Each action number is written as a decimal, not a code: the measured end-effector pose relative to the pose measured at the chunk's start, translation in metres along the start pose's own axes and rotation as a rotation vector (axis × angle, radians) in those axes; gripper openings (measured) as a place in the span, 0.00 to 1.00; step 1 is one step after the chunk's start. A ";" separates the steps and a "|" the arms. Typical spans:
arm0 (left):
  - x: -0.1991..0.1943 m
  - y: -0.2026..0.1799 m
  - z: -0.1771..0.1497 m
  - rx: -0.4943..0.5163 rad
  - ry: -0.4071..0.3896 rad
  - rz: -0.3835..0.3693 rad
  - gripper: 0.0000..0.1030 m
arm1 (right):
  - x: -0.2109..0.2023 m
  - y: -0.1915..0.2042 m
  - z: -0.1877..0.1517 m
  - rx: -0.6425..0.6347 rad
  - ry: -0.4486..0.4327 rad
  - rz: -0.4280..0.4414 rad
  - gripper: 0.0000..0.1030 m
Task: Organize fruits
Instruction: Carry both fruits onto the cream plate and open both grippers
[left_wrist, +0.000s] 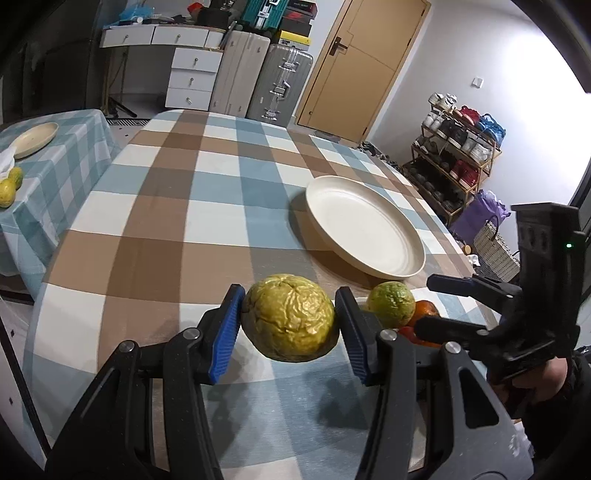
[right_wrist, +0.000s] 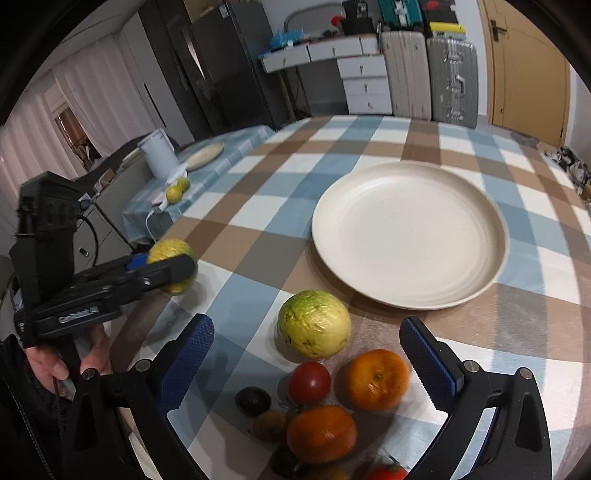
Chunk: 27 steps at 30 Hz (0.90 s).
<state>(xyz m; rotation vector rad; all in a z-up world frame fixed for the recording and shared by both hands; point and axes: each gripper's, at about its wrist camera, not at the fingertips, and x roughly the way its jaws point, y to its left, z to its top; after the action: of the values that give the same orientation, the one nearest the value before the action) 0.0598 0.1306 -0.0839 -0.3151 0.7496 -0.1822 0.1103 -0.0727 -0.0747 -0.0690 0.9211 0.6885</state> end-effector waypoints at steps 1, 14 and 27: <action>0.000 0.001 -0.001 0.002 0.002 0.003 0.47 | 0.005 0.001 0.001 -0.008 0.013 -0.007 1.00; 0.006 0.007 -0.006 -0.012 0.017 -0.005 0.47 | 0.041 0.011 0.005 -0.100 0.104 -0.117 0.96; 0.011 -0.001 -0.002 0.009 0.030 0.012 0.47 | 0.044 0.005 0.001 -0.095 0.111 -0.067 0.50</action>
<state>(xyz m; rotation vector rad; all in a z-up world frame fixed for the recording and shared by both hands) 0.0659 0.1265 -0.0921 -0.2994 0.7796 -0.1791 0.1260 -0.0457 -0.1065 -0.2226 0.9876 0.6712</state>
